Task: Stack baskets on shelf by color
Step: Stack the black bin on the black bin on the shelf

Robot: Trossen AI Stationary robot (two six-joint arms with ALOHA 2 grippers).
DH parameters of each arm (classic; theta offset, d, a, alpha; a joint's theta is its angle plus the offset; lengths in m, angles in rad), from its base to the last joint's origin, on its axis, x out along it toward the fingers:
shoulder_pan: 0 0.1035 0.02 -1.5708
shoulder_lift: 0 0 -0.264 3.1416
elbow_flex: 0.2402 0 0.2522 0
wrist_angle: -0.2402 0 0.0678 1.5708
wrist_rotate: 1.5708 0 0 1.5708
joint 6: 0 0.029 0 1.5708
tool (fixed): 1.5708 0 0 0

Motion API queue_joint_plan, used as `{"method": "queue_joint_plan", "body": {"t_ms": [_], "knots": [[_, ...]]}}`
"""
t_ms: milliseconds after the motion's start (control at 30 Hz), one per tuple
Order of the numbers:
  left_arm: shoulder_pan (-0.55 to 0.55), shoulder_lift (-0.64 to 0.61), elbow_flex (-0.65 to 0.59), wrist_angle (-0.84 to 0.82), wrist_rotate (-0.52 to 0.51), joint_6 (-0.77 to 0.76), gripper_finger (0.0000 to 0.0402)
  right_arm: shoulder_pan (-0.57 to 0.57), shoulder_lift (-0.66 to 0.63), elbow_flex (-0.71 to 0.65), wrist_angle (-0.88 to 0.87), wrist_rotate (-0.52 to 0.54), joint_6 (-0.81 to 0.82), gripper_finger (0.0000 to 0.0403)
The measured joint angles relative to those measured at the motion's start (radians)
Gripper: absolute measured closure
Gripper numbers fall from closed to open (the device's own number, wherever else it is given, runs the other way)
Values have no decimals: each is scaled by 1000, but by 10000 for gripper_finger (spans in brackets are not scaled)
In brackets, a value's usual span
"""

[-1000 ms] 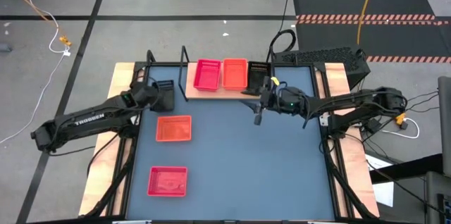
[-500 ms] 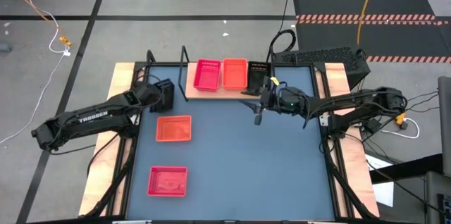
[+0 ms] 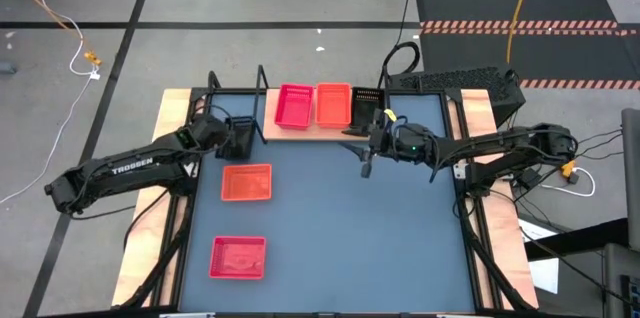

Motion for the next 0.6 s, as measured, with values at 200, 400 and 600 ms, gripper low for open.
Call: {"method": "queue_joint_plan", "body": {"t_ms": [200, 400, 600], "knots": [[0, 0, 0, 66, 66, 62, 178, 0, 0, 0, -1, 0, 11, 264], [0, 0, 0, 135, 147, 175, 200, 0, 0, 0, -1, 0, 11, 264], [0, 0, 0, 139, 205, 233, 247, 0, 0, 0, -1, 0, 11, 264]]}}
